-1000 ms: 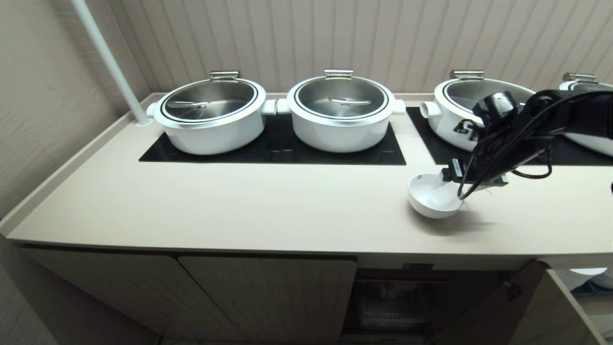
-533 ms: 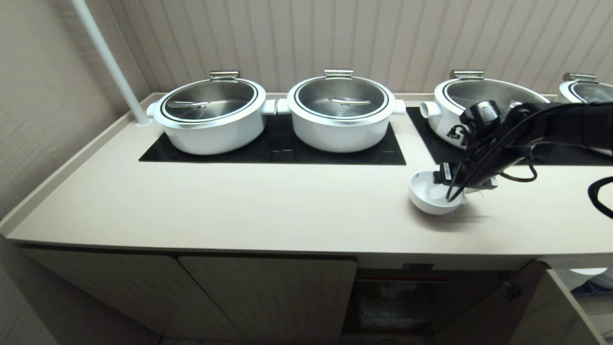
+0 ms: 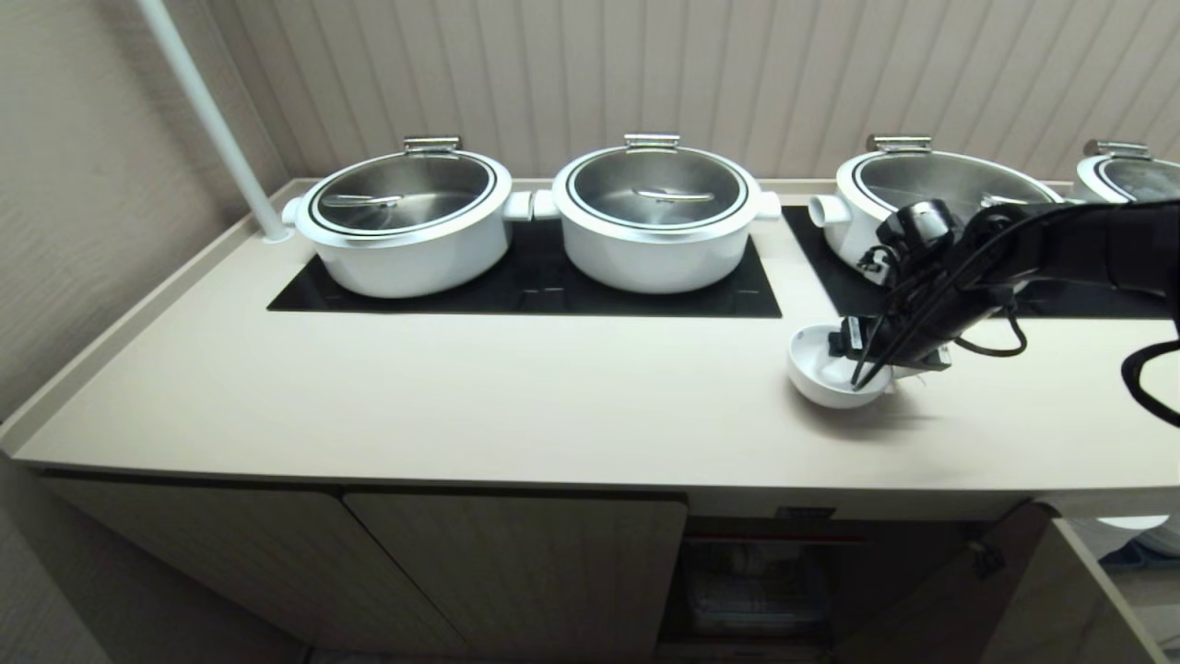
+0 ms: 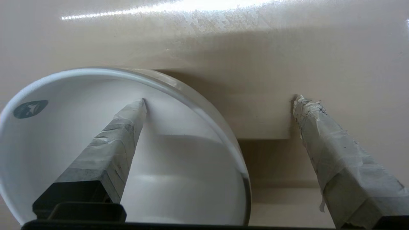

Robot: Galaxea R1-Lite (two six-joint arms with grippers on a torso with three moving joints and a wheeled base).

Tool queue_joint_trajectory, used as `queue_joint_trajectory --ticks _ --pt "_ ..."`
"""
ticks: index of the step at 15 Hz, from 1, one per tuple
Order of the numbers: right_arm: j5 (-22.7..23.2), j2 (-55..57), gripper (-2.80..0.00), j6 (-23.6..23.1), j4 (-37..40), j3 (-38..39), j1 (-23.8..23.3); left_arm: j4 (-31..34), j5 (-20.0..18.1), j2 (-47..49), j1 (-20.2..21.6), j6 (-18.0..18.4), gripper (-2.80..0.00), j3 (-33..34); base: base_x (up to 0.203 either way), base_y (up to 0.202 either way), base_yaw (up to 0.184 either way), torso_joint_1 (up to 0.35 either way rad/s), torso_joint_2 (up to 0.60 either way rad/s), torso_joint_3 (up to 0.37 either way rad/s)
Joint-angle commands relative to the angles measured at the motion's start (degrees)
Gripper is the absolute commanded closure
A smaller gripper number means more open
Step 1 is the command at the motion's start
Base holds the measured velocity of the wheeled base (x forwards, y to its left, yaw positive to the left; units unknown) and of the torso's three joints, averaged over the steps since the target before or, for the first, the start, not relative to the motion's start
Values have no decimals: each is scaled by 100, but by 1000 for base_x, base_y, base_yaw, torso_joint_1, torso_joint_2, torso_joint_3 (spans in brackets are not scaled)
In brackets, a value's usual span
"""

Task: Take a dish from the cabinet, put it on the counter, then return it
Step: Pick up the bowl from the table

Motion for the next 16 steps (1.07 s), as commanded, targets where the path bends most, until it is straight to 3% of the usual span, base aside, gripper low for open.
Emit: queue_joint_trajectory --ticks 1,16 --pt "8 -48 -280 76 21 3 9 -2 -4 -2 -1 -3 0 -4 0 0 0 0 0 0" --pt "-9 -39 -280 260 47 11 -43 -2 -4 -2 7 -3 0 -4 0 0 0 0 0 0"
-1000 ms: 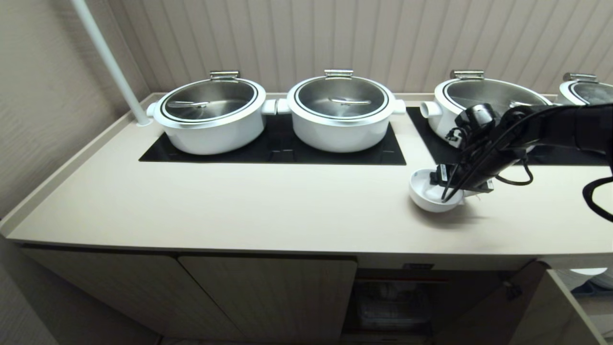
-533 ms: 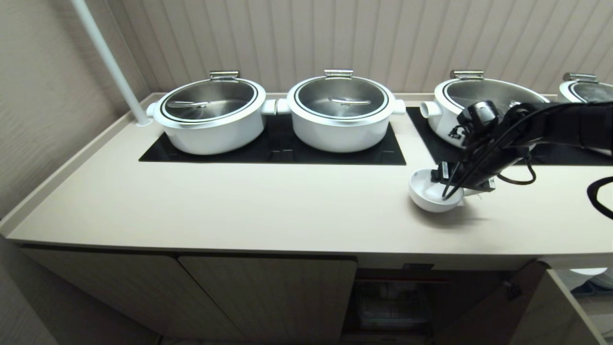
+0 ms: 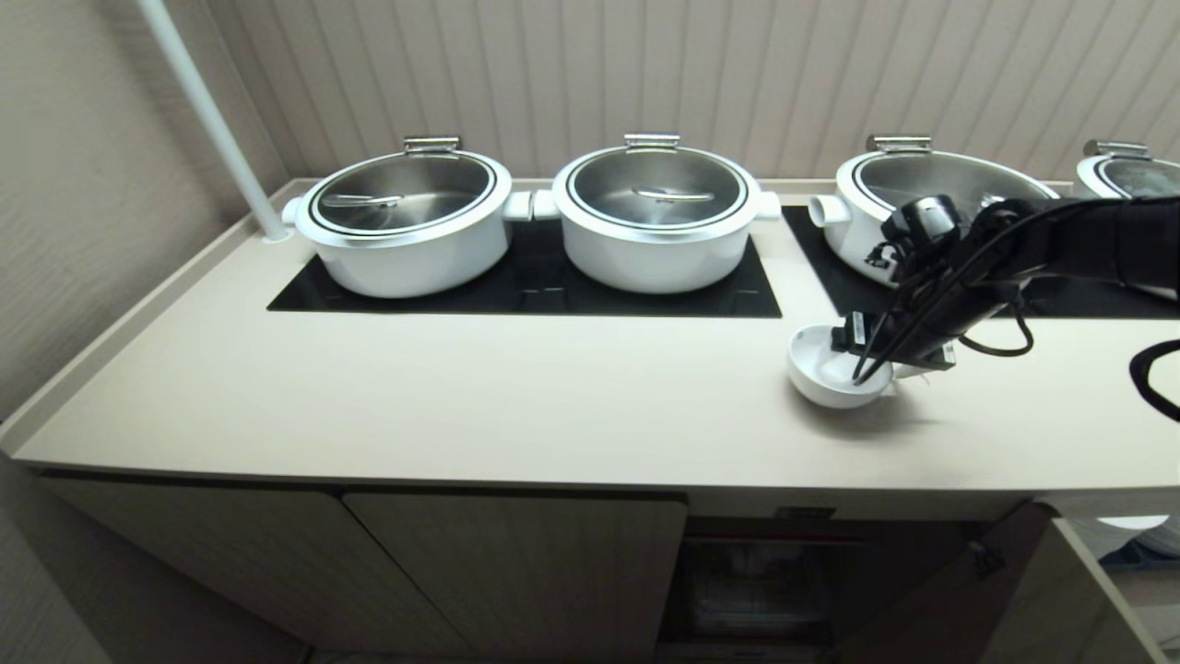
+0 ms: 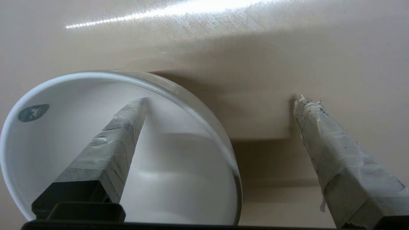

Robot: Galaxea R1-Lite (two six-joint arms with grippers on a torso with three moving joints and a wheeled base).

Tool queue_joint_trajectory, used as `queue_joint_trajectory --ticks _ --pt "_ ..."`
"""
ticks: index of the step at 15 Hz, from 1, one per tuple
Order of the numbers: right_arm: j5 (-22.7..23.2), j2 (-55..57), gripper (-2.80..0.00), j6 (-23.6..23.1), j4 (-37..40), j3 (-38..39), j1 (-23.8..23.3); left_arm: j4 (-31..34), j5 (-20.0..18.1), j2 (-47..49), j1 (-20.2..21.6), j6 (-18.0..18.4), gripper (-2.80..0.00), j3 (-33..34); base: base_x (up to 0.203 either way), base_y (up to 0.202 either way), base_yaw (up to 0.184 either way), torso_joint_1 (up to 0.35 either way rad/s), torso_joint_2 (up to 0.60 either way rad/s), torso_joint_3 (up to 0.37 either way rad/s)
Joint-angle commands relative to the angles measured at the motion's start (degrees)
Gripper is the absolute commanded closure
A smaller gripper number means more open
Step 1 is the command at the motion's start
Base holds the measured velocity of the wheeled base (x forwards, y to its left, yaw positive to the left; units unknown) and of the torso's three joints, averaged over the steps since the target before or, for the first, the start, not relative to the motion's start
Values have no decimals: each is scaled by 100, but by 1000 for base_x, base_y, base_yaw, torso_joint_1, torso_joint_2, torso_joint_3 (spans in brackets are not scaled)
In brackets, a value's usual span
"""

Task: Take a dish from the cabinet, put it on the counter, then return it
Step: Pick up the bowl from the table

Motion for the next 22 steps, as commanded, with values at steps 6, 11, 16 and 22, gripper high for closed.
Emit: queue_joint_trajectory --ticks 6,11,16,22 --pt "18 57 -280 11 14 5 -11 -2 -1 -2 -1 -3 0 -4 0 0 0 0 0 0" --pt "18 83 -280 11 0 5 -6 -2 -1 -2 -1 -3 0 -4 0 0 0 0 0 0" --pt "18 83 -280 11 5 5 -6 -2 -1 -2 0 -3 0 -4 0 0 0 0 0 0" --pt "18 83 0 54 -4 5 -1 -2 -1 -2 -1 -3 0 5 0 0 0 0 0 0"
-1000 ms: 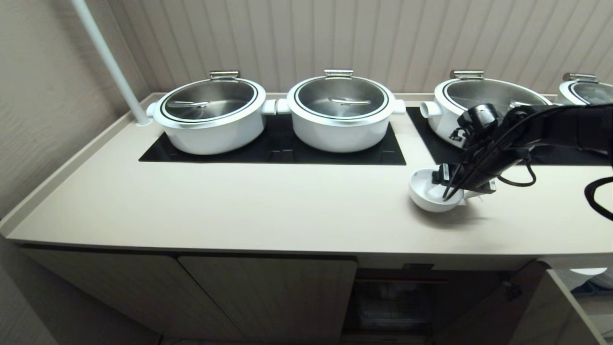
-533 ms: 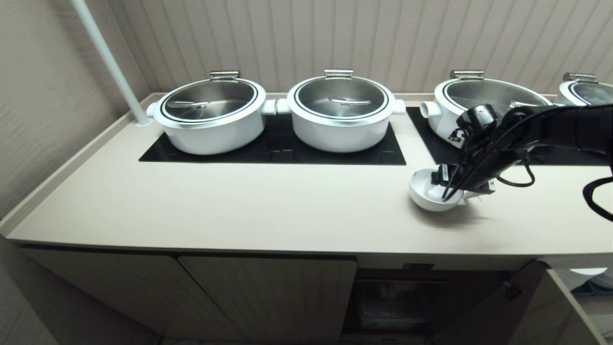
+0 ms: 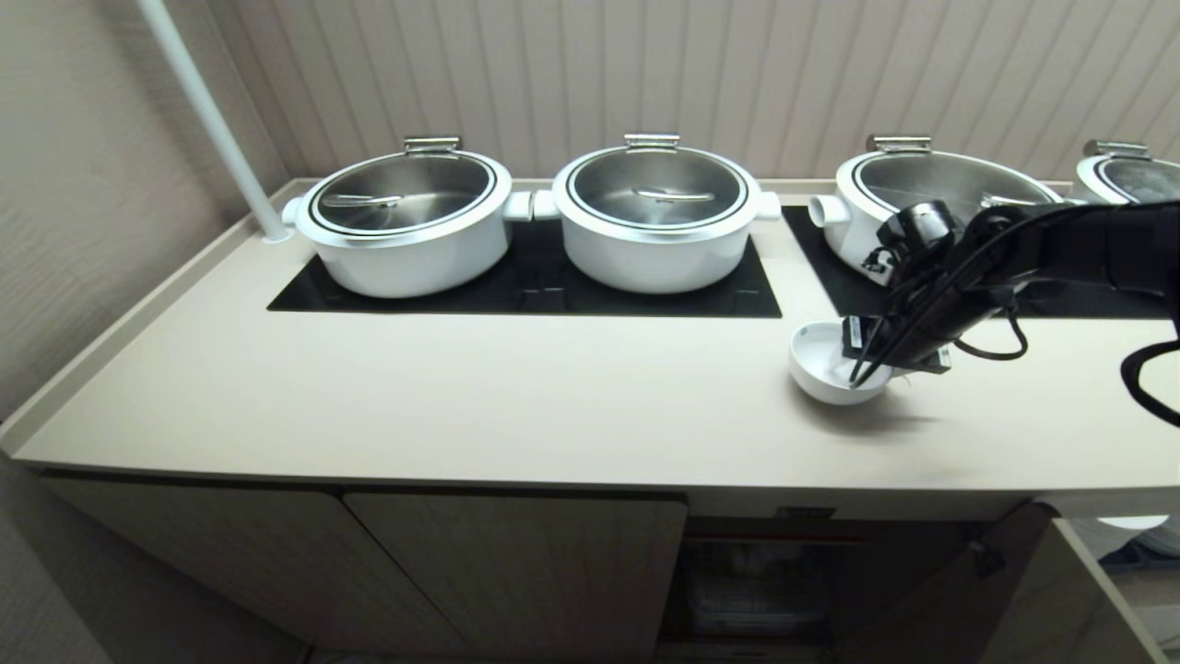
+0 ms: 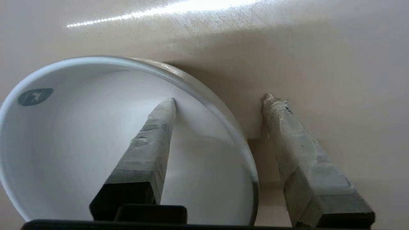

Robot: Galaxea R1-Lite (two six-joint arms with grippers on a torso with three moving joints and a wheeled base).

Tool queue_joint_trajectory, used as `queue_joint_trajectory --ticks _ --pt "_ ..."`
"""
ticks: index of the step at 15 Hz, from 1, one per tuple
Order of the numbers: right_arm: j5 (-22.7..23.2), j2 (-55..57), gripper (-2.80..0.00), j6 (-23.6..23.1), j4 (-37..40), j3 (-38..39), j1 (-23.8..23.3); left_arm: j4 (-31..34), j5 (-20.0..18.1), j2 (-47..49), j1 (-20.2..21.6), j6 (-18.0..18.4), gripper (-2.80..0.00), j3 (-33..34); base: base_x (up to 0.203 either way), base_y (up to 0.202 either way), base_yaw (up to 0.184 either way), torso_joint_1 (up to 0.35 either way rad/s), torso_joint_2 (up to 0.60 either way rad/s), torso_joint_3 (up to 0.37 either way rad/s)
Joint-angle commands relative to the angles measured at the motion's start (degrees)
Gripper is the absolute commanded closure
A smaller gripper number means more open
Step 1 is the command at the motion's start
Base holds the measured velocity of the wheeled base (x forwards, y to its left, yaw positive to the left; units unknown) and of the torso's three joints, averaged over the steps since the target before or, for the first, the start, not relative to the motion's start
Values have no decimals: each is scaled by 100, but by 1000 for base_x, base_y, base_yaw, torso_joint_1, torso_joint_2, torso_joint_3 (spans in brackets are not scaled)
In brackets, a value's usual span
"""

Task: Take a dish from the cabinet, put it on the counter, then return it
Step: Pick up the bowl from the table

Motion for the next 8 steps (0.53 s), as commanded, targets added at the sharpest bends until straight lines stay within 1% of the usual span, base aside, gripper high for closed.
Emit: queue_joint_trajectory --ticks 1,2,8 --pt "-10 1 0 94 19 2 7 -2 -2 -2 1 -3 0 -4 0 0 0 0 0 0" --pt "-18 1 0 164 18 -3 7 -2 5 -2 1 -3 0 -3 0 0 0 0 0 0" --pt "-20 -8 0 170 18 -6 7 -2 -2 -2 1 -3 0 -4 0 0 0 0 0 0"
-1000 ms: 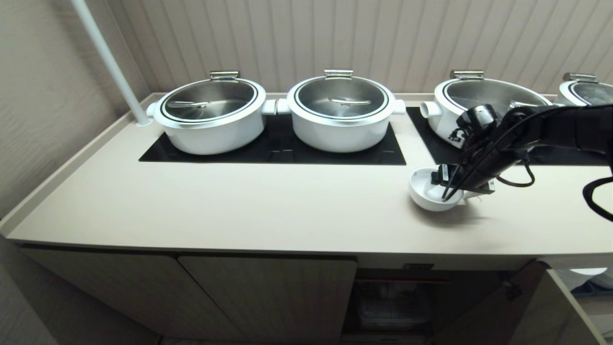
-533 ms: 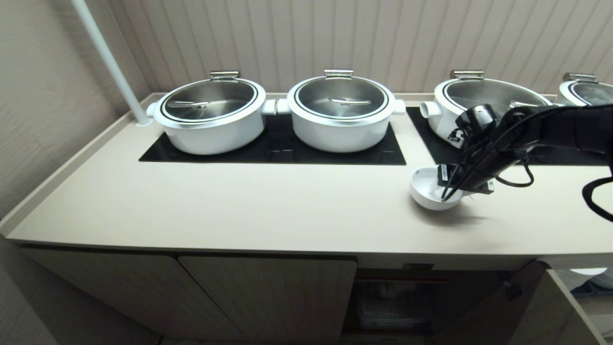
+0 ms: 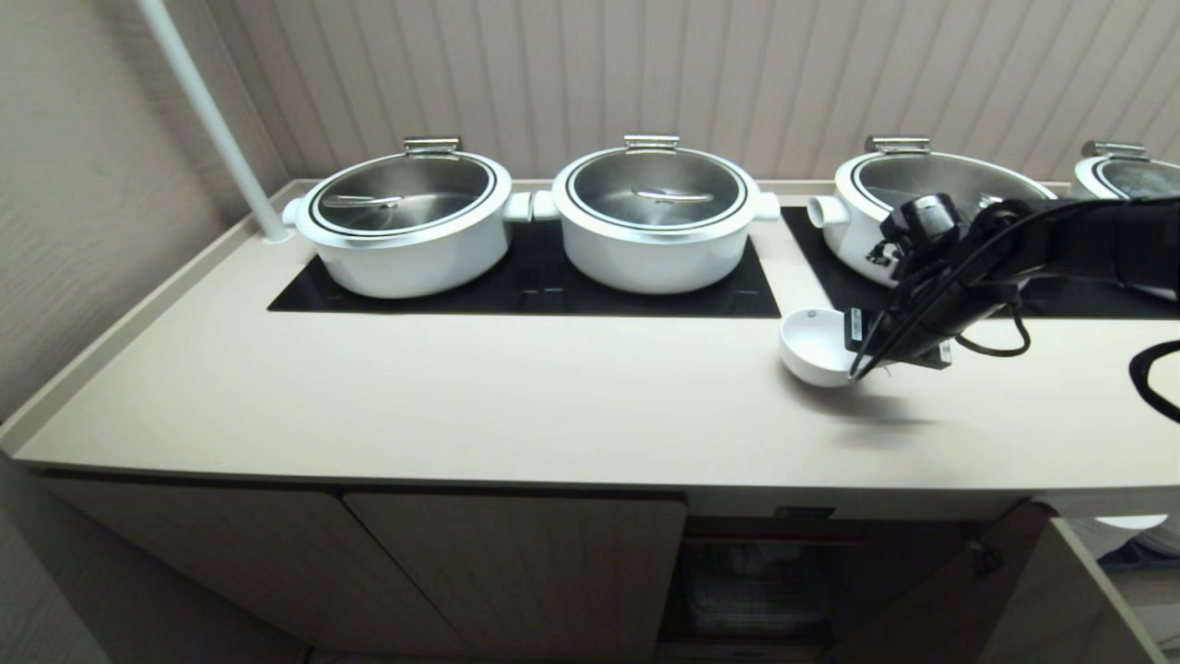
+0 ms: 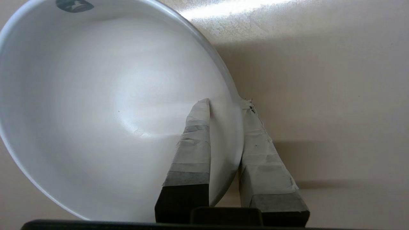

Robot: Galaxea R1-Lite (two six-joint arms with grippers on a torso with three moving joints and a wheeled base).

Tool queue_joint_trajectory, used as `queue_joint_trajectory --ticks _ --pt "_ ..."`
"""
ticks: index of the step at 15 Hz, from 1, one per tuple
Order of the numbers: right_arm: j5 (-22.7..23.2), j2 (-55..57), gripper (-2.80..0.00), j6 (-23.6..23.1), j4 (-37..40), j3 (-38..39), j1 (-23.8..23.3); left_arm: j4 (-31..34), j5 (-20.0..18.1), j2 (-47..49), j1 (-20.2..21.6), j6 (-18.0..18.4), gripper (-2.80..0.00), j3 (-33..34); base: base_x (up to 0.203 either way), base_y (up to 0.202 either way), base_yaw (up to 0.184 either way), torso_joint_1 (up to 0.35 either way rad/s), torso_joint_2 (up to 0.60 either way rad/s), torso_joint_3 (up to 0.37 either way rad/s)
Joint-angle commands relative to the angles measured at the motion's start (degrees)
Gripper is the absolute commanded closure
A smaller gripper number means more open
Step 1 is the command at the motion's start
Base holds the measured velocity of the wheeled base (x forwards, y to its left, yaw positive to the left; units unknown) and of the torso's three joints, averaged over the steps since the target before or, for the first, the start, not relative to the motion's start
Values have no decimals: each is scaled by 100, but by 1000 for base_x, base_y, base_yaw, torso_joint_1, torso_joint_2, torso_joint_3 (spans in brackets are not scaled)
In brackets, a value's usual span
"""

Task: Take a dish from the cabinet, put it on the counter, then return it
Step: Pick up the bowl from the table

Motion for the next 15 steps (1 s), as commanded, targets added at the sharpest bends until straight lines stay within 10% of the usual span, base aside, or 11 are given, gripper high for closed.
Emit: queue_joint_trajectory --ticks 1,15 --pt "-7 19 0 4 45 7 11 -2 -2 -2 0 -3 0 4 0 0 0 0 0 0" --pt "11 -442 0 774 77 118 45 -2 -2 -2 0 -3 0 -3 0 0 0 0 0 0"
